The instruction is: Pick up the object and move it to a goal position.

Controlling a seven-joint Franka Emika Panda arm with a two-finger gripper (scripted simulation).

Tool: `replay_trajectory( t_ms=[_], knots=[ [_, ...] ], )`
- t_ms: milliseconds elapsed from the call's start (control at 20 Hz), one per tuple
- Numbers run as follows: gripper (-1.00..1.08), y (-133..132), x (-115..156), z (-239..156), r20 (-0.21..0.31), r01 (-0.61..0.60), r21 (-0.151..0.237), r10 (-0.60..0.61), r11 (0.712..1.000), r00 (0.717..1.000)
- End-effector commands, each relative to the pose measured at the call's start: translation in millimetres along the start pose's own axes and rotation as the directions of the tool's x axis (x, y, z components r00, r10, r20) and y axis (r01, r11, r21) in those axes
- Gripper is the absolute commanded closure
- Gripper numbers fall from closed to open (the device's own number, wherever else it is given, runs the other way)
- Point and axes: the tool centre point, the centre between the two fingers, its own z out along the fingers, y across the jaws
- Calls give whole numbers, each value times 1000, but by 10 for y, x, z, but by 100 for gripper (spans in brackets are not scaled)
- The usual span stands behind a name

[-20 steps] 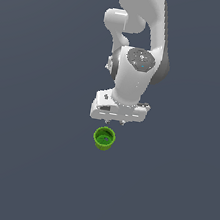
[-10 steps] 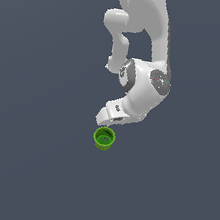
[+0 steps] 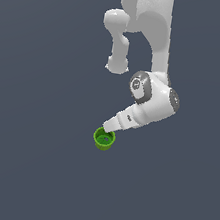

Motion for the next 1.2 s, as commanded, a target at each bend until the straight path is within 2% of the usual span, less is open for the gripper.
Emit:
replay_trajectory(
  t_ms=[0, 250, 550, 850, 1150],
  knots=[
    [-20, -14, 11, 45, 41, 65, -64, -62, 996, 997],
    [-20, -21, 37, 98, 118, 174, -166, -155, 971, 981],
    [-20, -13, 67, 118, 186, 260, -244, -218, 934, 958],
    [-20, -6, 84, 120, 217, 298, -278, -243, 913, 945],
    [-20, 4, 79, 162, 217, 298, -277, -243, 913, 945]
  ],
)
